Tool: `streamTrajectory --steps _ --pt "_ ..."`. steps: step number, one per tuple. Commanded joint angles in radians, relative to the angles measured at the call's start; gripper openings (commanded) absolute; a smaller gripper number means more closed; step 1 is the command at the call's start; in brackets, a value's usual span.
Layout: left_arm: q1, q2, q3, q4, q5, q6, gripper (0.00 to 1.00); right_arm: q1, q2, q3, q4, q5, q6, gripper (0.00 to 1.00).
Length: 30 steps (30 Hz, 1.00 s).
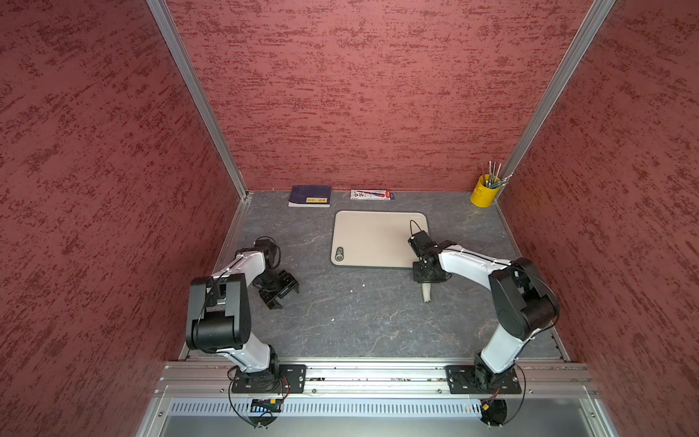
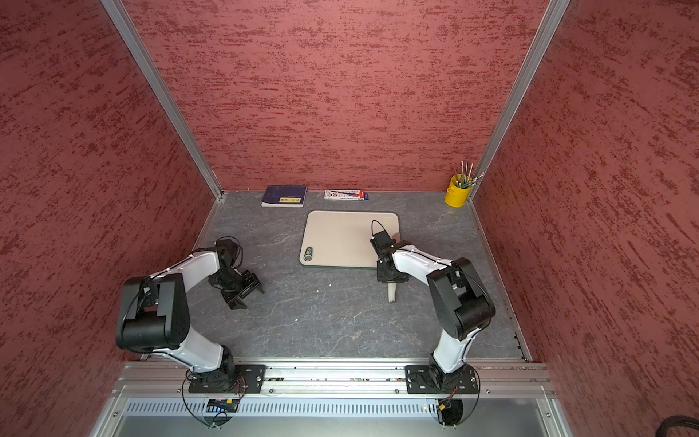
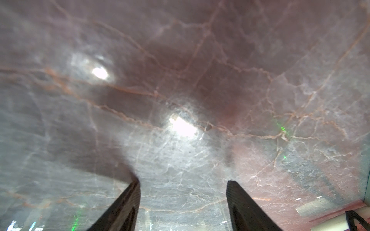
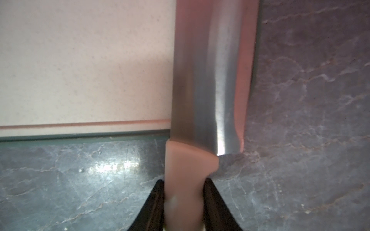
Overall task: Align the knife with the edge of the cutting board
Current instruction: Adjust the knife at the edge of the cutting board.
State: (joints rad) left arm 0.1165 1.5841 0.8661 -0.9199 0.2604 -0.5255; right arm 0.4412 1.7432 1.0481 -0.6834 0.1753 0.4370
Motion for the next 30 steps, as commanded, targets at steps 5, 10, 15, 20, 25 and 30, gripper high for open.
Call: streamTrajectory --steps 5,10,15,20,25,30 --pt "-0.009 0.006 0.017 -0.002 0.000 0.011 0.72 -0.012 0.009 0.044 0.029 0.000 -0.002 0.29" --pt "-0.009 0.007 0.017 0.000 -0.002 0.011 0.72 -0.012 0.012 0.046 0.022 0.006 -0.007 0.30" --pt "-0.010 0.010 0.017 0.000 -0.002 0.010 0.73 -0.012 0.006 0.042 0.024 0.015 -0.012 0.29" --pt "-0.011 0.015 0.018 0.000 -0.003 0.011 0.72 -0.013 0.008 0.043 0.027 0.010 -0.011 0.29" --pt "-0.010 0.016 0.020 -0.002 0.000 0.013 0.72 -0.012 0.013 0.050 0.025 0.006 -0.004 0.29" --pt "-0.011 0.014 0.021 -0.002 -0.001 0.013 0.73 -0.012 0.016 0.055 0.027 -0.003 -0.003 0.29"
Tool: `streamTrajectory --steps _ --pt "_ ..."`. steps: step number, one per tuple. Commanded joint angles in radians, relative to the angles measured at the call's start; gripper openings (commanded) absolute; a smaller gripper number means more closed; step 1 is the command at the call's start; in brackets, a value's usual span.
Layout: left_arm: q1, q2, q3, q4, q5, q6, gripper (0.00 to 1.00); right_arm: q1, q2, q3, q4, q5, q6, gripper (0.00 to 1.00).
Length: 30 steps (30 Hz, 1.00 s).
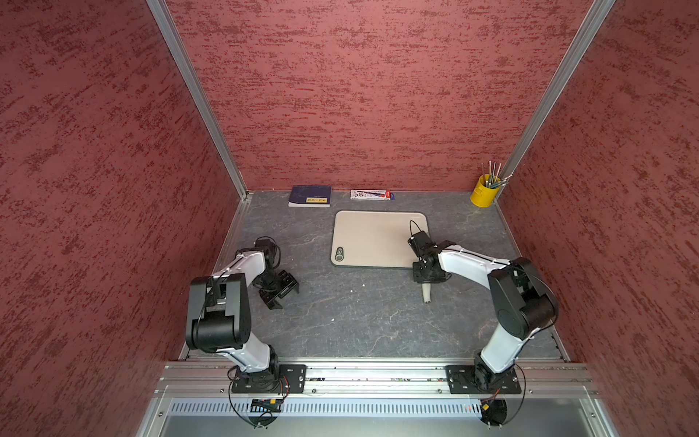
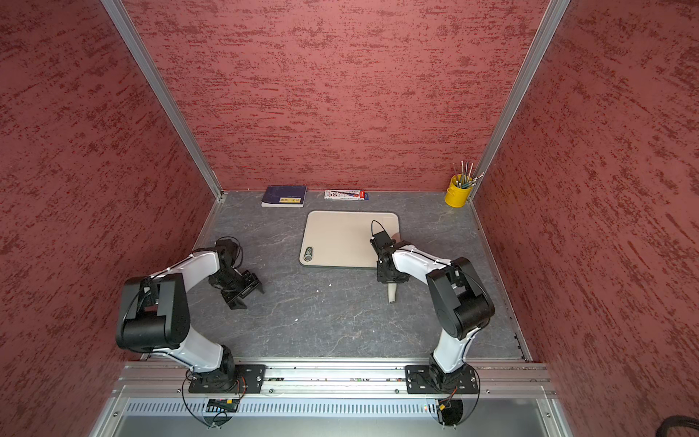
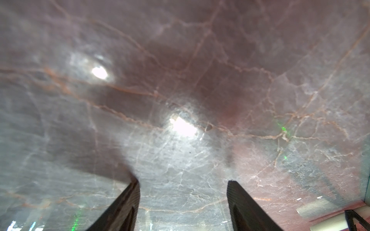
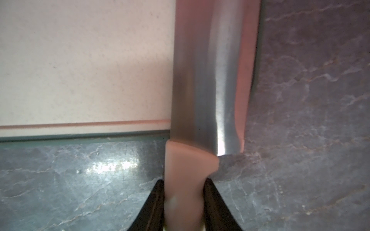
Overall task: Align the knife with the edge of the cutting board
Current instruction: Adjust the knife at the edge of the cutting board.
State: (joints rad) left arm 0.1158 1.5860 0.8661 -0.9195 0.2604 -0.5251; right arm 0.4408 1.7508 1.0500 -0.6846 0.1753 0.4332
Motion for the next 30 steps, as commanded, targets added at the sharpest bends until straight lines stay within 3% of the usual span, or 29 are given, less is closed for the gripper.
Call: streamTrajectory --steps 1,30 --pt "-0.010 0.011 0.021 -0.002 0.000 0.014 0.73 -0.011 0.010 0.054 0.027 -0.003 0.000 0.29" --pt "-0.010 0.017 0.021 -0.001 0.002 0.014 0.74 -0.010 0.025 0.067 0.019 -0.001 0.021 0.32"
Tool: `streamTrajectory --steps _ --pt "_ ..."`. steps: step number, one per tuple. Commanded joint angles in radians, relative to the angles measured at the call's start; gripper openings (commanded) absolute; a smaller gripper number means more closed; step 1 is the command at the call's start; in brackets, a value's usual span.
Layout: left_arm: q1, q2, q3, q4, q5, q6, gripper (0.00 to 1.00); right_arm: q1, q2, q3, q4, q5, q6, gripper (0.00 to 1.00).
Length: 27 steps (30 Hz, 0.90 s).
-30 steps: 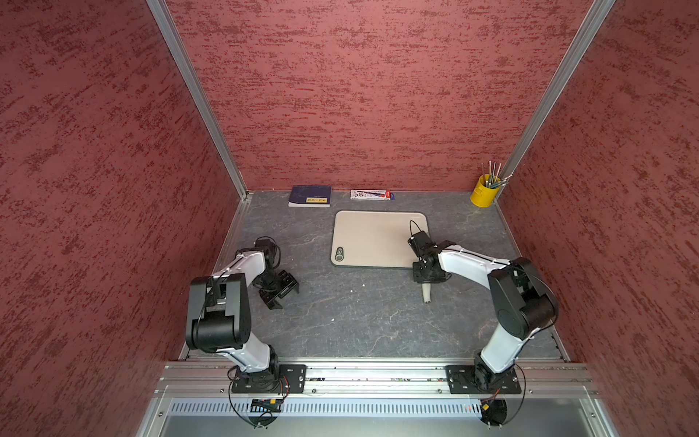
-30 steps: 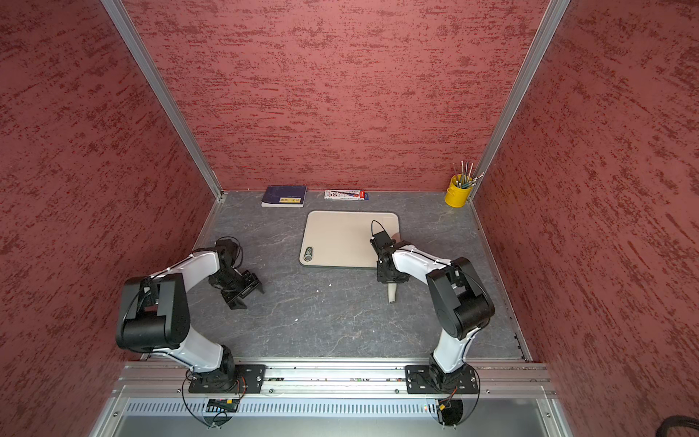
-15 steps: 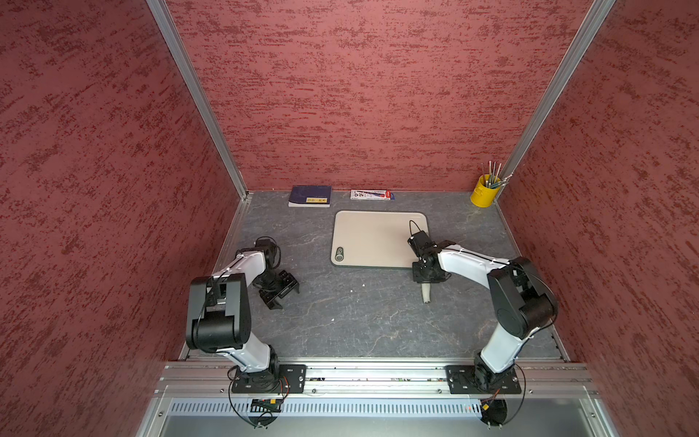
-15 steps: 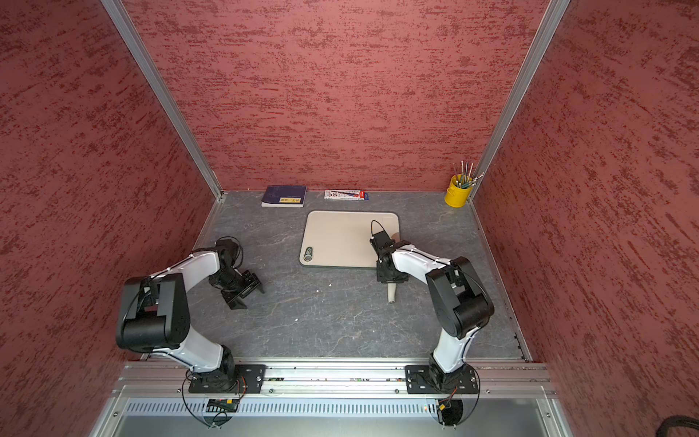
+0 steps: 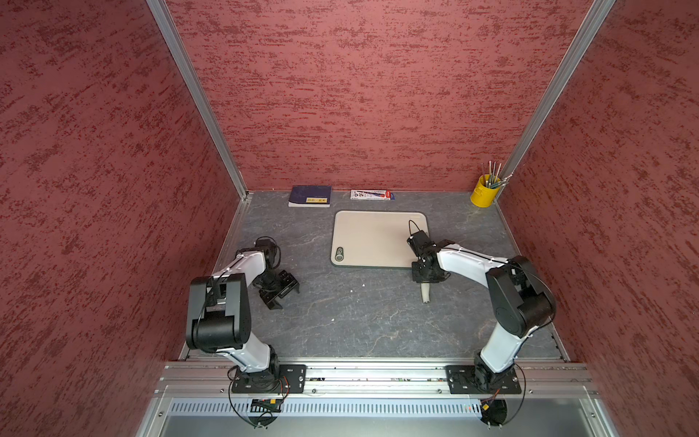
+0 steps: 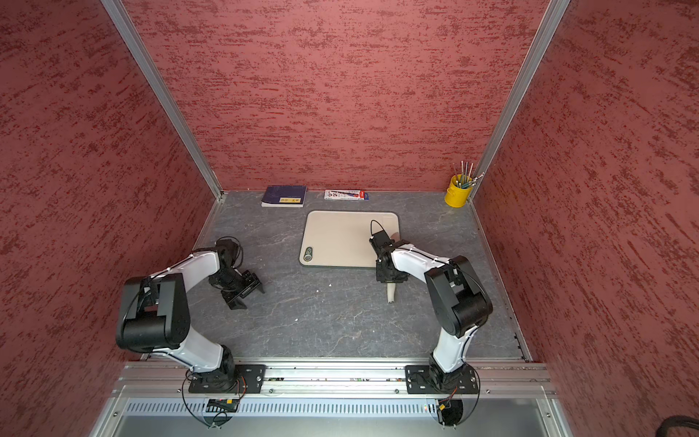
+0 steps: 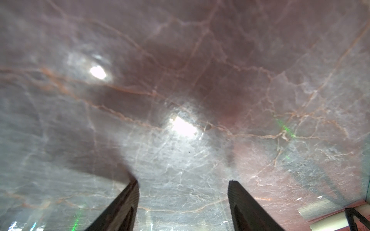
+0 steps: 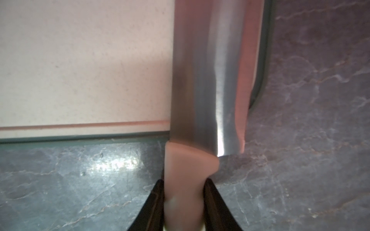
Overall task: Align the knife with the edge of the cutting board
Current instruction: Adjust the knife at the edge of the cutting board.
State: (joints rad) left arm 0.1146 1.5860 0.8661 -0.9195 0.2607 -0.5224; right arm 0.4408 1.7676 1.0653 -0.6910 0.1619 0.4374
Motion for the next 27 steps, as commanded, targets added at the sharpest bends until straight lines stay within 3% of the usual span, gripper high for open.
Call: streamTrajectory --steps 1,10,27 --pt "-0.009 0.016 0.021 -0.001 0.001 0.012 0.74 -0.011 0.007 0.052 0.024 0.018 0.020 0.33" --pt "-0.009 0.012 0.022 -0.005 -0.012 0.010 0.75 -0.010 0.000 0.045 0.030 0.018 0.026 0.50" --pt "-0.010 0.008 0.021 -0.005 -0.005 0.010 0.76 -0.011 -0.005 0.047 0.025 0.023 0.032 0.54"
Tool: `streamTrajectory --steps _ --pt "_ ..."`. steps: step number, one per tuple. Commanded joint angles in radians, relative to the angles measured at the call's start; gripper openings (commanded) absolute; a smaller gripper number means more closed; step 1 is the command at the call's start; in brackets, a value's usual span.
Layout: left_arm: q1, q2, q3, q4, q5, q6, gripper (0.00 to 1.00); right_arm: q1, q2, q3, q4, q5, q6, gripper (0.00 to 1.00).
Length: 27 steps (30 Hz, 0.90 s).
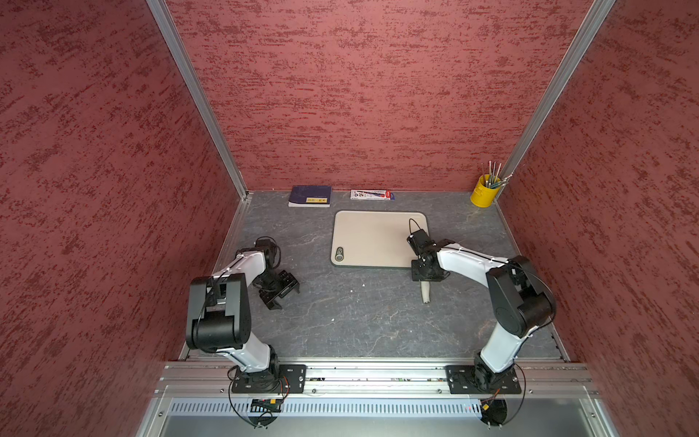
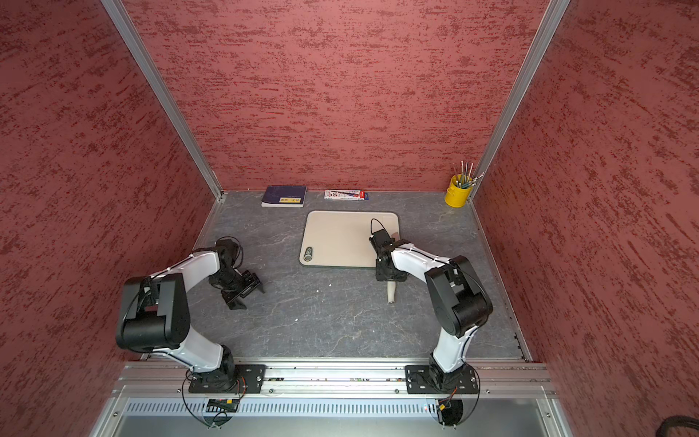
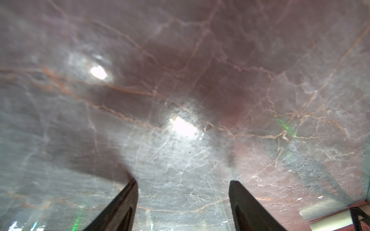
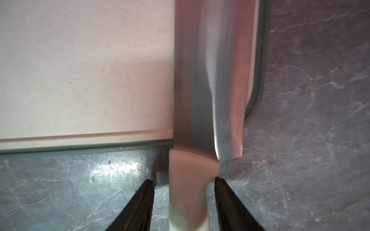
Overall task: Align the knife with the edge of the cutting board
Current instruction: Adjust the knife at the edge of the cutting board, then reset both arms
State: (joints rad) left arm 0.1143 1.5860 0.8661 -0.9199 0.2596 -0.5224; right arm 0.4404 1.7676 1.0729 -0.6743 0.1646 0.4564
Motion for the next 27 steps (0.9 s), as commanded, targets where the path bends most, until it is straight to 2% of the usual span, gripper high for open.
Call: streamTrajectory --steps 1,6,13,16,18,19,22,24,26,27 --pt "-0.011 0.006 0.021 -0.005 -0.004 0.010 0.76 -0.011 -0.006 0.040 0.007 0.020 0.014 0.54" --pt "-0.014 -0.032 0.032 -0.013 -0.010 0.004 0.76 -0.010 -0.058 0.036 0.004 0.013 0.025 0.63" --pt "-0.060 -0.201 0.152 -0.013 -0.085 0.009 0.80 -0.012 -0.188 0.111 -0.081 0.066 0.047 0.79" --pt "-0.105 -0.268 0.221 0.024 -0.145 0.046 0.88 -0.013 -0.235 0.173 -0.128 0.109 0.086 0.98" --pt "-0.150 -0.305 0.261 0.056 -0.216 0.089 0.98 -0.026 -0.264 0.220 -0.154 0.110 0.114 0.98" --pt "-0.173 -0.324 0.275 0.075 -0.271 0.118 1.00 -0.029 -0.296 0.233 -0.146 0.118 0.120 0.98" --pt "-0.221 -0.391 0.250 0.202 -0.384 0.192 1.00 -0.030 -0.458 0.160 0.016 0.180 0.089 0.98" --pt "-0.254 -0.468 0.156 0.369 -0.446 0.254 1.00 -0.029 -0.599 -0.028 0.283 0.260 0.037 0.98" --pt "-0.295 -0.567 -0.006 0.617 -0.494 0.338 1.00 -0.029 -0.723 -0.240 0.562 0.330 -0.024 0.98" --pt "-0.307 -0.603 -0.079 0.713 -0.500 0.382 1.00 -0.030 -0.755 -0.312 0.614 0.354 -0.041 0.98"
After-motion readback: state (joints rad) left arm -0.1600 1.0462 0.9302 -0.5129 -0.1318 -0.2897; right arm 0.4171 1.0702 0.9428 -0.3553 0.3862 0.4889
